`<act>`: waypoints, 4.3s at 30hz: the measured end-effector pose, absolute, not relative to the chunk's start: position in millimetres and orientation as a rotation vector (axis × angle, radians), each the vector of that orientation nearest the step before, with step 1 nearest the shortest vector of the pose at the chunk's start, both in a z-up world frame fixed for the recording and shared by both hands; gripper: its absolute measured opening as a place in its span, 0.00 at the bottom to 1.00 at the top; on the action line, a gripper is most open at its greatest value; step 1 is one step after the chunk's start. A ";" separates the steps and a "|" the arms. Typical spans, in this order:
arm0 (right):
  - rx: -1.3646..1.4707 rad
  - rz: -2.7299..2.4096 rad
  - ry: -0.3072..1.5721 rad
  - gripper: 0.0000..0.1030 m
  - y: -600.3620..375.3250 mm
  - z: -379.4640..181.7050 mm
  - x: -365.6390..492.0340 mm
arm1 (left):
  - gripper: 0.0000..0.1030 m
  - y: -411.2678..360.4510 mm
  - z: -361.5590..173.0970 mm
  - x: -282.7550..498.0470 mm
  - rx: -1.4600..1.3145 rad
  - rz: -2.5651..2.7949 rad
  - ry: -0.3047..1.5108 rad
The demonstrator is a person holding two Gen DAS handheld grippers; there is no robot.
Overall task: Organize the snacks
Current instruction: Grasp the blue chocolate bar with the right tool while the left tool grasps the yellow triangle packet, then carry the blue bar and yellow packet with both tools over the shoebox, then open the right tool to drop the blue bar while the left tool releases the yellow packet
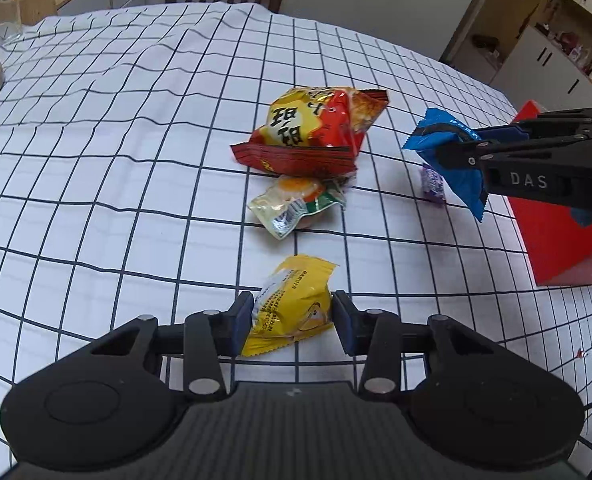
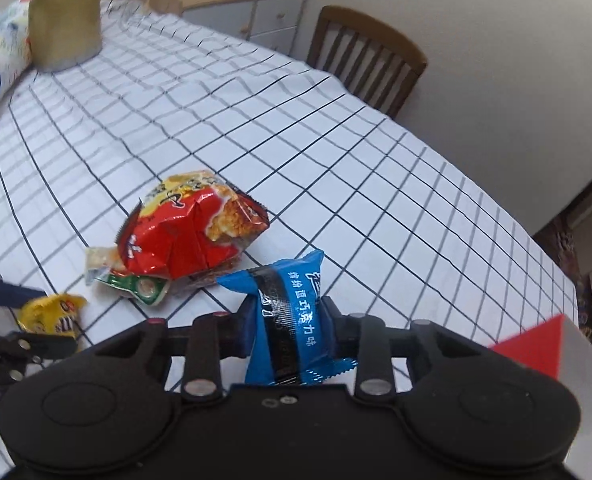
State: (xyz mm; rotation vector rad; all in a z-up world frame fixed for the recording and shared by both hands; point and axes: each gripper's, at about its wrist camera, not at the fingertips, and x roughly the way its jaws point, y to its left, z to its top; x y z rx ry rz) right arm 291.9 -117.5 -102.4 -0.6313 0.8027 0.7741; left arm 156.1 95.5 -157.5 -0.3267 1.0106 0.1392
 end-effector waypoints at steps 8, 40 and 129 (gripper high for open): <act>-0.490 0.729 0.811 0.29 -153.0 -76.1 270.3 | 0.39 88.5 -143.6 143.1 -0.354 0.112 1.004; -0.149 0.602 0.722 0.28 -295.1 15.3 196.3 | 0.38 -18.8 -43.5 139.4 -0.298 -0.048 0.904; -0.091 0.429 1.021 0.31 -458.0 -92.7 444.1 | 0.38 -307.4 -132.8 382.7 0.051 -0.155 1.208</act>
